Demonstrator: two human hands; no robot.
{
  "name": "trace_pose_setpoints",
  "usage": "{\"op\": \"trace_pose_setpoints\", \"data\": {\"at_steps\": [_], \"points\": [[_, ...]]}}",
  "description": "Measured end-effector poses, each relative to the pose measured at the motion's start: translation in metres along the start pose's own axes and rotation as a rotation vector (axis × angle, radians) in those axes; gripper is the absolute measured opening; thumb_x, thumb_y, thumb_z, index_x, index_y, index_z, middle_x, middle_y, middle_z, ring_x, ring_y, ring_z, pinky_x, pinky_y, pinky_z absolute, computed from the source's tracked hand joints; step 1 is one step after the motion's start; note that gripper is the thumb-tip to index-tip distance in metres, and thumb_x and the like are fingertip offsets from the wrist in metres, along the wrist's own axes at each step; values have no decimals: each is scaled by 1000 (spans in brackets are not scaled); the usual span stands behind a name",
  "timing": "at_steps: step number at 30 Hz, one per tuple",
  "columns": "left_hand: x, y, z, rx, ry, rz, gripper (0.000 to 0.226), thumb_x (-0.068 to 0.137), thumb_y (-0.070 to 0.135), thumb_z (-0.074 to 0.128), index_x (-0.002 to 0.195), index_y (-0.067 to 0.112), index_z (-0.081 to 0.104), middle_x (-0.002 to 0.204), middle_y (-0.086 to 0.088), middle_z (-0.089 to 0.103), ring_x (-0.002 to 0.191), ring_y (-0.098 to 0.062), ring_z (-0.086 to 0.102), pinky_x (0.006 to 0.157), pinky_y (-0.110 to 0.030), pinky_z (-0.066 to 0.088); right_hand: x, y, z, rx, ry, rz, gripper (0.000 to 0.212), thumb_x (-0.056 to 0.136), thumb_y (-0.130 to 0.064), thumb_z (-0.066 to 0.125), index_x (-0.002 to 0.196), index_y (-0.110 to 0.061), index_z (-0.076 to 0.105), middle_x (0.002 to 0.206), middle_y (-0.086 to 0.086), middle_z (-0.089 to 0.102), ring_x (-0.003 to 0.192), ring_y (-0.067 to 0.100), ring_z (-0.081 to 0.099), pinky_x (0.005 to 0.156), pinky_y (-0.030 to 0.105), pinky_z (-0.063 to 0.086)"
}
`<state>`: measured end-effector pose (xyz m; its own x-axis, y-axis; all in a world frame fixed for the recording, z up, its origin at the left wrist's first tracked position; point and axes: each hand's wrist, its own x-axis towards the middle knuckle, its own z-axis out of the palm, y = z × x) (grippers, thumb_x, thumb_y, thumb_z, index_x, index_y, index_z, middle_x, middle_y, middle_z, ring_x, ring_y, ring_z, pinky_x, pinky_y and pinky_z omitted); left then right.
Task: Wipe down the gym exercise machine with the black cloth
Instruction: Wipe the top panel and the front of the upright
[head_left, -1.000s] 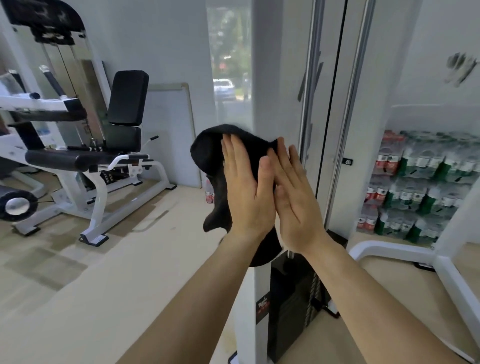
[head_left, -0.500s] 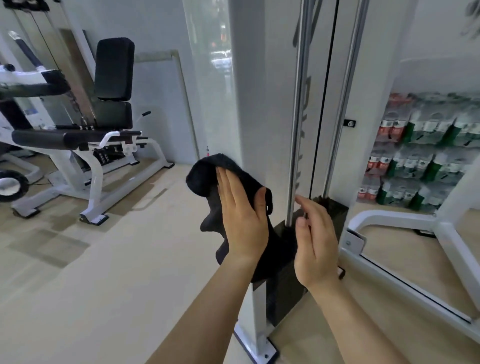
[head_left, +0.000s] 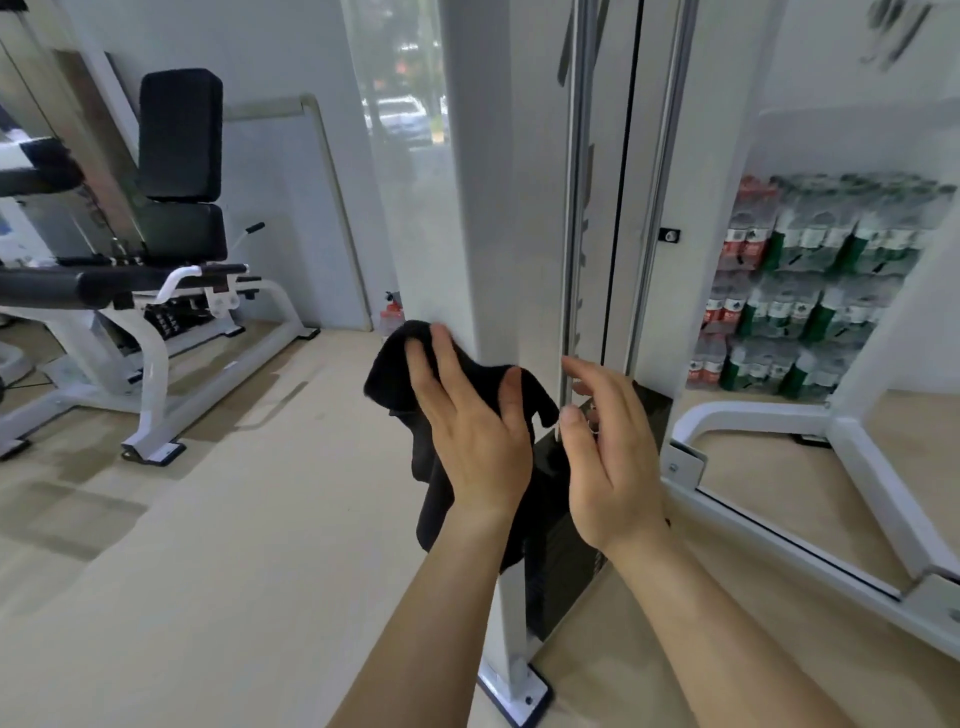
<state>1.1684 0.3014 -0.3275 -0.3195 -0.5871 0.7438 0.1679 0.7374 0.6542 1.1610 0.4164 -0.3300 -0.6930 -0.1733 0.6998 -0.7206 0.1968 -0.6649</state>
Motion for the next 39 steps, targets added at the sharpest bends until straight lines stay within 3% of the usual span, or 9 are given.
{"op": "trace_pose_setpoints", "data": {"at_steps": [2, 6, 10, 14, 19, 24, 26, 30, 39], "points": [[1, 0, 4, -17, 0, -20, 75, 98, 32, 53, 156, 4, 15, 164, -18, 11, 151, -24, 14, 119, -16, 14, -10, 15, 0, 0, -1, 80, 46, 100, -39, 36, 139, -20, 51, 131, -12, 53, 121, 11, 53, 100, 39, 48], [-9, -17, 12, -59, -10, -10, 77, 101, 38, 47, 157, 1, 10, 165, -17, 14, 154, -22, 12, 124, -35, 19, -49, 56, 1, -23, -30, 214, 43, 99, -40, 36, 138, -28, 50, 124, -35, 45, 120, 2, 51, 100, 30, 46], [-59, -55, 19, -13, -46, -94, 78, 100, 43, 46, 158, 6, 7, 165, -10, 14, 153, -22, 14, 119, -49, 29, -103, 92, 12, -48, -81, 381, 46, 99, -42, 34, 139, -28, 51, 126, -27, 48, 121, 2, 51, 102, 32, 46], [-97, -79, 21, -10, -83, -192, 83, 95, 41, 46, 158, 5, 5, 163, 2, 9, 153, -9, 7, 121, -44, 23, -137, 110, 21, -92, -209, 459, 51, 96, -51, 27, 138, -32, 51, 131, -22, 47, 121, -5, 46, 102, 24, 43], [-77, -65, 23, -45, -34, -109, 81, 99, 37, 51, 157, 2, 8, 165, -14, 12, 153, -23, 14, 123, -36, 22, -155, 132, 33, -126, -232, 492, 47, 97, -45, 31, 131, -27, 58, 127, -17, 53, 118, -1, 50, 100, 26, 44], [-102, -102, 34, -29, 18, 24, 79, 100, 41, 48, 153, -6, 12, 160, -26, 21, 150, -36, 23, 116, -52, 34, -207, 160, 60, -99, -241, 580, 32, 99, -38, 36, 122, -30, 57, 115, -31, 48, 110, 4, 55, 93, 29, 47], [-133, -126, 37, -5, -15, 0, 80, 100, 44, 46, 152, -6, 11, 159, -26, 20, 149, -37, 23, 114, -55, 35, -231, 172, 67, -113, -285, 619, 26, 103, -31, 40, 121, -29, 58, 113, -33, 46, 108, 3, 55, 92, 29, 47], [-197, -172, 41, 17, -90, -137, 79, 101, 52, 43, 153, 2, 10, 160, -22, 17, 150, -19, 14, 117, -53, 32, -272, 198, 74, -162, -315, 682, 23, 102, -25, 44, 118, -26, 61, 112, -20, 51, 107, 9, 57, 91, 32, 48], [-268, -230, 53, 10, -114, -195, 80, 101, 49, 43, 152, -4, 11, 158, -30, 20, 149, -35, 22, 112, -56, 37, -336, 250, 79, -271, -313, 883, 27, 102, -25, 43, 119, -21, 63, 114, -9, 53, 112, 16, 55, 99, 37, 45]]}}
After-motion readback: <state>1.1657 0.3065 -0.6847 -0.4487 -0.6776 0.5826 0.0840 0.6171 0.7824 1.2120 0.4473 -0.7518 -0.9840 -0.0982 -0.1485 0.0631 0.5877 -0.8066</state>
